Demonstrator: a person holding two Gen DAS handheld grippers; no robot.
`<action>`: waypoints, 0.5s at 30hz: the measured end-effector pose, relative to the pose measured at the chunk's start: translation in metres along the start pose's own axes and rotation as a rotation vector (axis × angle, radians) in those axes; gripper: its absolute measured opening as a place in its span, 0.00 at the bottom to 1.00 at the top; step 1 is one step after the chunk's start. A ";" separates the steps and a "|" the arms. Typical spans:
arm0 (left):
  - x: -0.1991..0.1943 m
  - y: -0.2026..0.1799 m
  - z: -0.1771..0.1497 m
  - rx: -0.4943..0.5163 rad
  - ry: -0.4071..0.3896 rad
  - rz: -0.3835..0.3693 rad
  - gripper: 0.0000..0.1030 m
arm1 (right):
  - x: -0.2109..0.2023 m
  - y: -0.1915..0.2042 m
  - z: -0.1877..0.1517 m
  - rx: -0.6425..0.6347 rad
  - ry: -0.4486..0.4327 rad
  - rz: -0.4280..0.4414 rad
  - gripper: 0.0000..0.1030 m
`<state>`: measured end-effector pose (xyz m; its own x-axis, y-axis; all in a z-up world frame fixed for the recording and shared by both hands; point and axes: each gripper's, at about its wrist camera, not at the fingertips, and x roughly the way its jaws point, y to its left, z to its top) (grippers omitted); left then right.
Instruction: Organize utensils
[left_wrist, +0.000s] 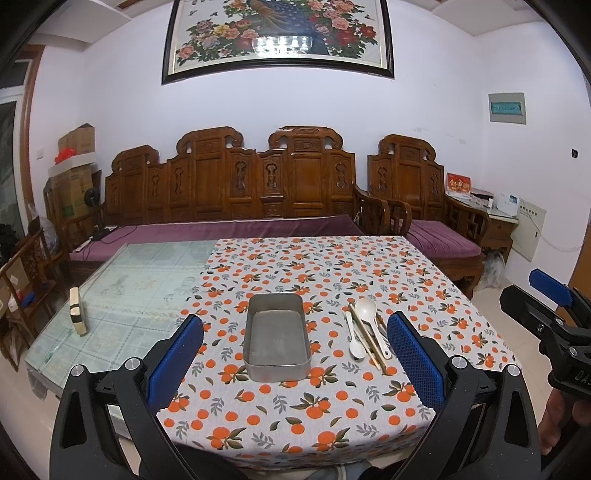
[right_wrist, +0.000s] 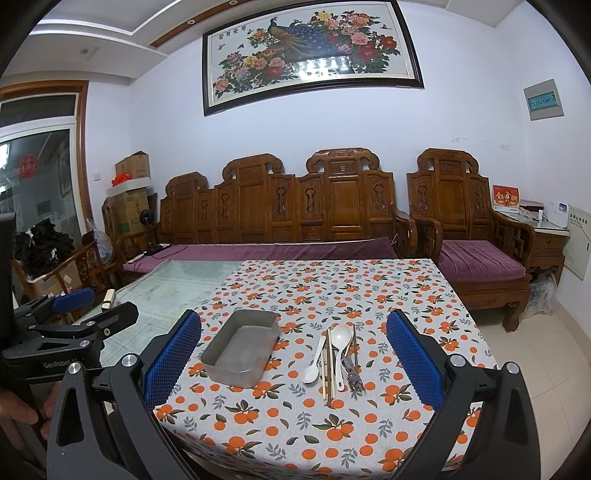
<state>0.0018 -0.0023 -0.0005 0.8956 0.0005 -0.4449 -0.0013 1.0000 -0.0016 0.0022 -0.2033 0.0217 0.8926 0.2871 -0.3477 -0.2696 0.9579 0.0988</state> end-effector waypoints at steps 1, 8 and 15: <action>0.000 0.000 0.000 0.000 0.000 0.000 0.94 | 0.001 0.001 -0.001 -0.002 0.000 -0.001 0.98; -0.003 -0.008 -0.003 0.001 -0.007 -0.005 0.94 | 0.000 0.002 0.001 0.000 -0.001 0.000 0.98; -0.009 -0.007 -0.001 0.008 -0.008 -0.014 0.94 | 0.000 0.001 0.001 0.001 0.000 0.001 0.98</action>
<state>-0.0068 -0.0097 0.0029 0.8989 -0.0134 -0.4380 0.0146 0.9999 -0.0006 0.0019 -0.2025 0.0228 0.8924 0.2878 -0.3476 -0.2701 0.9577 0.0996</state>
